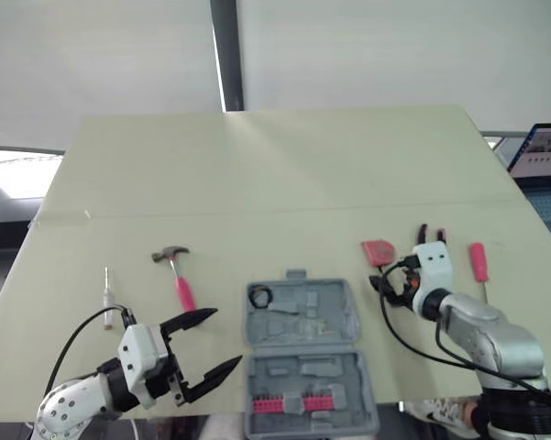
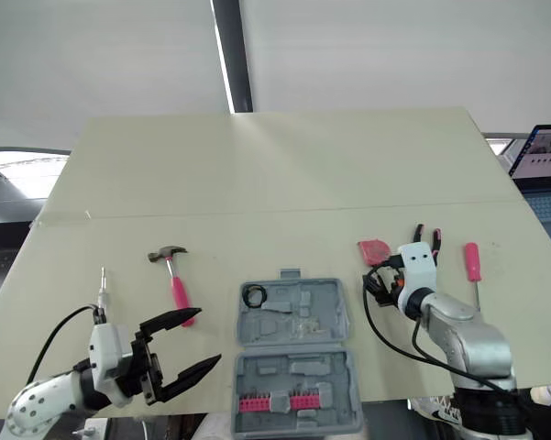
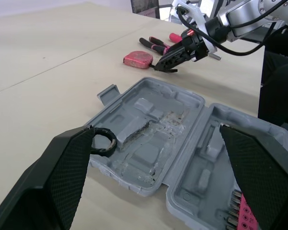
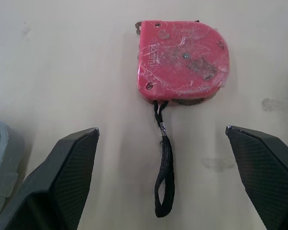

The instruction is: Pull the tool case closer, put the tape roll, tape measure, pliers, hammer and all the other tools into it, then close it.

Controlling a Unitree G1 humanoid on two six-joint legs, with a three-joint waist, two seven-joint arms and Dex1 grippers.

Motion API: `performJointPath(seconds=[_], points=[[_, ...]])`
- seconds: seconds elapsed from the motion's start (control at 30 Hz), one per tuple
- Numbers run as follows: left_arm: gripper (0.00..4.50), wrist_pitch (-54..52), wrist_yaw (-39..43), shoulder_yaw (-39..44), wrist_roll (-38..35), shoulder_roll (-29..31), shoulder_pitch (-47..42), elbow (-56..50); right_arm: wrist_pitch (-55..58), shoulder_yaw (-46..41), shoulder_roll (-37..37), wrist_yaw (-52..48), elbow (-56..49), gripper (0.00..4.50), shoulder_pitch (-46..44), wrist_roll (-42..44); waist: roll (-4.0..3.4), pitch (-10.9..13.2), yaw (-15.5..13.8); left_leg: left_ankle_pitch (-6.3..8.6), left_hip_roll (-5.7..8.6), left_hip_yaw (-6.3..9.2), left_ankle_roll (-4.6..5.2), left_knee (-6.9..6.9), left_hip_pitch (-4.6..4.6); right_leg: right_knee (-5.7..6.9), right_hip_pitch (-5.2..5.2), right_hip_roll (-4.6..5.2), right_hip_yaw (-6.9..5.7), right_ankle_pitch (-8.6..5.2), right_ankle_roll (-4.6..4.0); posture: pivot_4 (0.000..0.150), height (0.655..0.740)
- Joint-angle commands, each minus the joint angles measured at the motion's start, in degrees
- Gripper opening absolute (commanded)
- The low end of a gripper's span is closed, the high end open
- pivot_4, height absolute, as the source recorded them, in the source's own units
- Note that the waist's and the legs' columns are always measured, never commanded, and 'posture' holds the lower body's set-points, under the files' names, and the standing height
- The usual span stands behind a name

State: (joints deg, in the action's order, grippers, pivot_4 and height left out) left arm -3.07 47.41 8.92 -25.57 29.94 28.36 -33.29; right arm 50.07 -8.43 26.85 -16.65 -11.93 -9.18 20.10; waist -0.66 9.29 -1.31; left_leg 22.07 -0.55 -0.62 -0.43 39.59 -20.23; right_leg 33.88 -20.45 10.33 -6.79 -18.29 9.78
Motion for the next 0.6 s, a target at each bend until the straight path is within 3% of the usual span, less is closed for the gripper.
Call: performJointPath(seconds=[0.03, 0.47, 0.6], points=[[4.48, 0.14, -0.71, -0.01, 0.17, 0.52, 0.19, -2.44, -0.93, -0.04, -1.11, 1.67, 1.45, 4.5, -1.45, -1.62, -0.01, 0.0, 0.08, 0.0, -0.01, -0.01, 0.0, 0.0, 0.0, -0.01, 0.0, -0.01, 0.0, 0.0, 0.0, 0.15, 0.7373], [4.48, -1.68, -1.47, -0.21, -0.27, 1.8, 0.31, -5.0, -1.44, 1.13, -3.69, 1.27, 3.74, 4.5, -2.4, -3.6, -0.01, 0.0, 0.27, 0.0, -0.05, -0.04, -0.03, -0.02, 0.02, -0.01, -0.02, -0.04, 0.02, 0.0, 0.0, 0.15, 0.7373], [4.5, -1.9, -1.76, -0.4, -0.25, 1.89, 0.33, -5.2, -1.44, 1.79, -3.93, 0.99, 3.44, 3.18, -2.41, -4.25, -0.01, 0.0, 0.31, 0.01, -0.05, -0.05, -0.04, -0.02, 0.01, -0.01, -0.03, -0.05, 0.02, 0.0, 0.0, 0.15, 0.7373]])
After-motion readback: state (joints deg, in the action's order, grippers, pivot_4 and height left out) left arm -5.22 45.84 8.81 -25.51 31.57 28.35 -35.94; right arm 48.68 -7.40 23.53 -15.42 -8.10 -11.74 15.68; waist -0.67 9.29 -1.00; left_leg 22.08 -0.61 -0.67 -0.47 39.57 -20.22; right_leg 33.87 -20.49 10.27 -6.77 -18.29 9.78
